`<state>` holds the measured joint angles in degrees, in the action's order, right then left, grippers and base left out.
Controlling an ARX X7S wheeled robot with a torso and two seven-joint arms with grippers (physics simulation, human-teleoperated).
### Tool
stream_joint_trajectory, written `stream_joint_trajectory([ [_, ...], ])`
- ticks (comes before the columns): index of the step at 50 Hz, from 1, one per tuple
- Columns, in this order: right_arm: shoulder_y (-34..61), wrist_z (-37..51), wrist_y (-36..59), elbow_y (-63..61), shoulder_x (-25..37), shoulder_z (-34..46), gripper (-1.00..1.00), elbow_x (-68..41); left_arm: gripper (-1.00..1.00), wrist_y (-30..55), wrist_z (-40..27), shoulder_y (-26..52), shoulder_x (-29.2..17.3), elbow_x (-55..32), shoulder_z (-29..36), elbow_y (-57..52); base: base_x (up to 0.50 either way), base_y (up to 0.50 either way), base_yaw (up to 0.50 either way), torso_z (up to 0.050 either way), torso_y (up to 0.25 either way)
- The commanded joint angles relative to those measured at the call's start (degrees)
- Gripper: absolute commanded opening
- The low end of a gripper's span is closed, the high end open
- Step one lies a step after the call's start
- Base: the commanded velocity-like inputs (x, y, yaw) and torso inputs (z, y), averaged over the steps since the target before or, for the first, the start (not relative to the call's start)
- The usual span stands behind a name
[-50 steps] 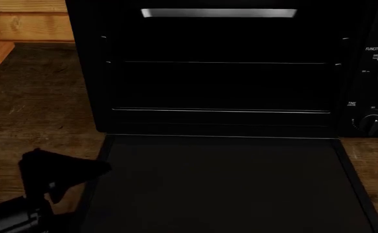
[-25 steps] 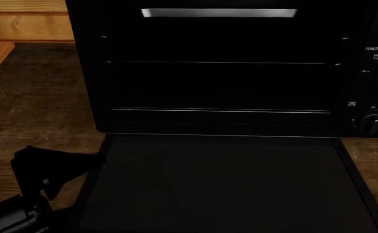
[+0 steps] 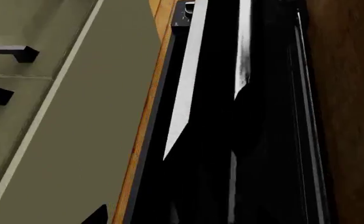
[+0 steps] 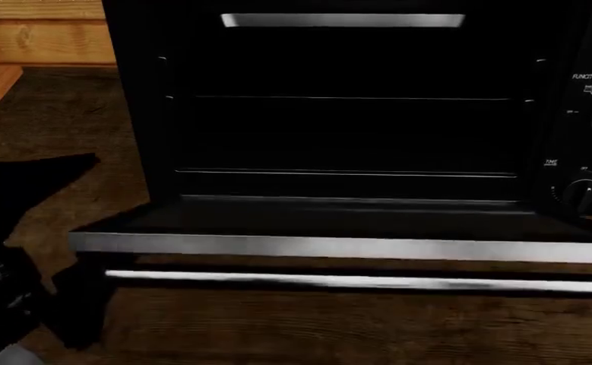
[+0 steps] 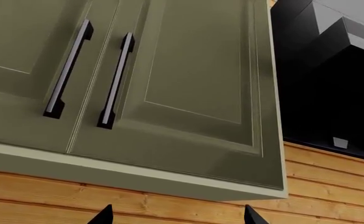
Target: Close the toaster oven door.
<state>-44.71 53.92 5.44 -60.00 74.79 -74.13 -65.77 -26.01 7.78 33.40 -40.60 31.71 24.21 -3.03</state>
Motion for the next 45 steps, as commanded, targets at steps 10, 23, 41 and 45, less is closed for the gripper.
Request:
stream_joint_trajectory([
  [10,0.04,-0.8,1.03,0.02,-0.49,-3.04,1.0,-1.94,1.0,12.21,-3.81,-6.87,6.91,-10.29,-6.1,-9.36,0.0,0.0,0.0,0.0,0.001],
  [23,-0.08,-1.98,0.21,0.01,-2.17,-2.83,1.0,-1.45,1.0,35.19,-2.8,-15.07,18.71,-11.13,-6.07,-24.6,0.0,0.0,0.0,0.001,0.002],
  [41,-0.04,-1.61,-0.09,0.01,-1.67,-2.62,1.0,-1.45,1.0,55.24,-5.53,-9.93,36.06,-18.75,-9.49,-26.93,0.0,0.0,0.0,0.001,0.002],
  [45,-0.07,-1.94,-0.18,0.01,-2.19,-2.84,1.0,-1.53,1.0,56.9,-6.11,-8.75,37.28,-20.11,-9.76,-24.52,0.0,0.0,0.0,0.0,0.0],
])
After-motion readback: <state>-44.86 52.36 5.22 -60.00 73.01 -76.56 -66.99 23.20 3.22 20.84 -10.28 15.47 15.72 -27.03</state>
